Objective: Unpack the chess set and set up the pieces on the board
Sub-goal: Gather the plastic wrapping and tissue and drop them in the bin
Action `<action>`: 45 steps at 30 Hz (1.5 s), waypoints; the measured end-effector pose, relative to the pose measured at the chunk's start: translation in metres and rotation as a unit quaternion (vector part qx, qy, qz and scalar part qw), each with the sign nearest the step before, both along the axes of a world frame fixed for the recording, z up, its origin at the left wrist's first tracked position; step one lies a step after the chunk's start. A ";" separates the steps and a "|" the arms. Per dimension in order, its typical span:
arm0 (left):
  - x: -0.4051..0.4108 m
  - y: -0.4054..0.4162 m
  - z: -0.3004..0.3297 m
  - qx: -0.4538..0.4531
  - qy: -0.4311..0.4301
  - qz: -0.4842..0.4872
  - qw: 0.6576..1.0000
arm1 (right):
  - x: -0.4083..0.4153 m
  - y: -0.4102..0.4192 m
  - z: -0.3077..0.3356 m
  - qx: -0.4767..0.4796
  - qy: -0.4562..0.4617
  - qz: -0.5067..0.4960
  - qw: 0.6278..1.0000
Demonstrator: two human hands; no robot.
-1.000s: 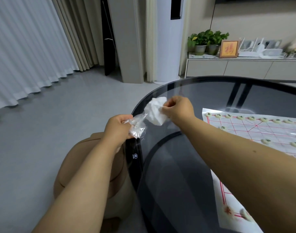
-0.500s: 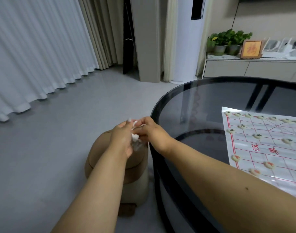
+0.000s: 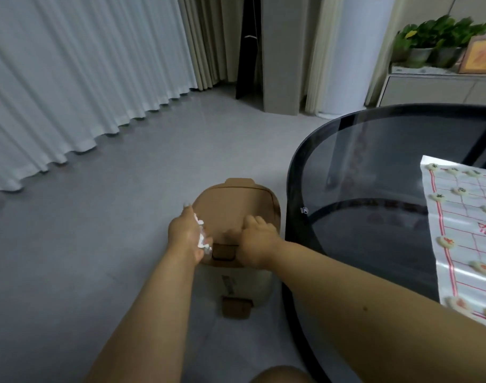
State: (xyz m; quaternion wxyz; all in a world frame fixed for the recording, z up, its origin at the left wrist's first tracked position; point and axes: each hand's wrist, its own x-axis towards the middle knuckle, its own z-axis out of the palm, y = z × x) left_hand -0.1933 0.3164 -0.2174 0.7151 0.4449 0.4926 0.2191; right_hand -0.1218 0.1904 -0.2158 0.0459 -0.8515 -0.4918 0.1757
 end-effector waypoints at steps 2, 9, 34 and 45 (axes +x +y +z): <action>-0.009 0.002 -0.006 -0.014 -0.003 0.001 1.000 | -0.008 -0.001 -0.007 -0.085 -0.039 0.052 0.994; -0.020 0.004 -0.019 -0.067 -0.026 0.000 0.997 | -0.006 0.000 -0.024 -0.198 -0.108 0.084 0.971; -0.001 0.012 -0.022 0.053 -0.014 -0.122 0.991 | -0.001 0.006 -0.005 0.080 0.106 -0.121 0.984; 0.036 0.023 -0.041 0.287 0.146 -0.105 0.941 | 0.008 0.015 -0.007 0.271 0.356 -0.316 0.837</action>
